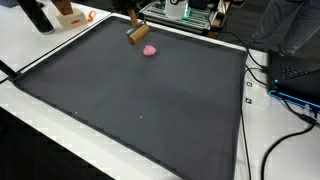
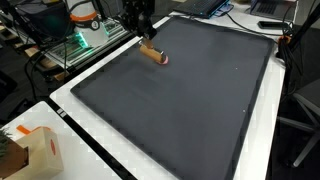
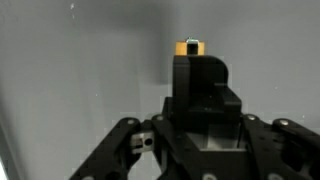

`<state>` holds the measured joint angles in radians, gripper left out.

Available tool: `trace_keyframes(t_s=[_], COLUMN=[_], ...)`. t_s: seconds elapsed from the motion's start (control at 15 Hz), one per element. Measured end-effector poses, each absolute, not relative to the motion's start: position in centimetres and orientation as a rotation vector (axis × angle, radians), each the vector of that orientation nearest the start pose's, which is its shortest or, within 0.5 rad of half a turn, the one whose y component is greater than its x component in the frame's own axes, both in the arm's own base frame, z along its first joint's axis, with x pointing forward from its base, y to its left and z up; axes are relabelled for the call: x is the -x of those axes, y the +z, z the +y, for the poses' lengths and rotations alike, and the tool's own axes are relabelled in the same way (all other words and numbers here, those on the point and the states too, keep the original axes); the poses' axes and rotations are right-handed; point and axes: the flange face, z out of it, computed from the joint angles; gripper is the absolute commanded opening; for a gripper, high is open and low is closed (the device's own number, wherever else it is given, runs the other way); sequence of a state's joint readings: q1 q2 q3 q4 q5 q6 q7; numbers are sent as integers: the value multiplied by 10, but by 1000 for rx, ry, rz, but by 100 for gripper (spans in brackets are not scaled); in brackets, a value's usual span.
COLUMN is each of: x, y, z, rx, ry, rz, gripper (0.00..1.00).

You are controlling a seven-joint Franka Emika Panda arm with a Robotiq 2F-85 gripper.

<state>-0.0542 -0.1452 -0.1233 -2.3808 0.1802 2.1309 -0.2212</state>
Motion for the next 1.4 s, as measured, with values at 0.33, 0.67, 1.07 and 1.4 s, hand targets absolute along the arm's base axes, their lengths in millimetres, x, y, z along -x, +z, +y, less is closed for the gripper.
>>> trace_keyframes(t_s=[0.33,0.67,1.07,1.4], x=[-472,-474,-476,-477], y=[362,355,356,361], z=[-63,-63,-64,-57], rx=[2980,2984,2993,3013], ry=[42,52,25,15], rz=[84,84,99,138], gripper=[24,24,24,24])
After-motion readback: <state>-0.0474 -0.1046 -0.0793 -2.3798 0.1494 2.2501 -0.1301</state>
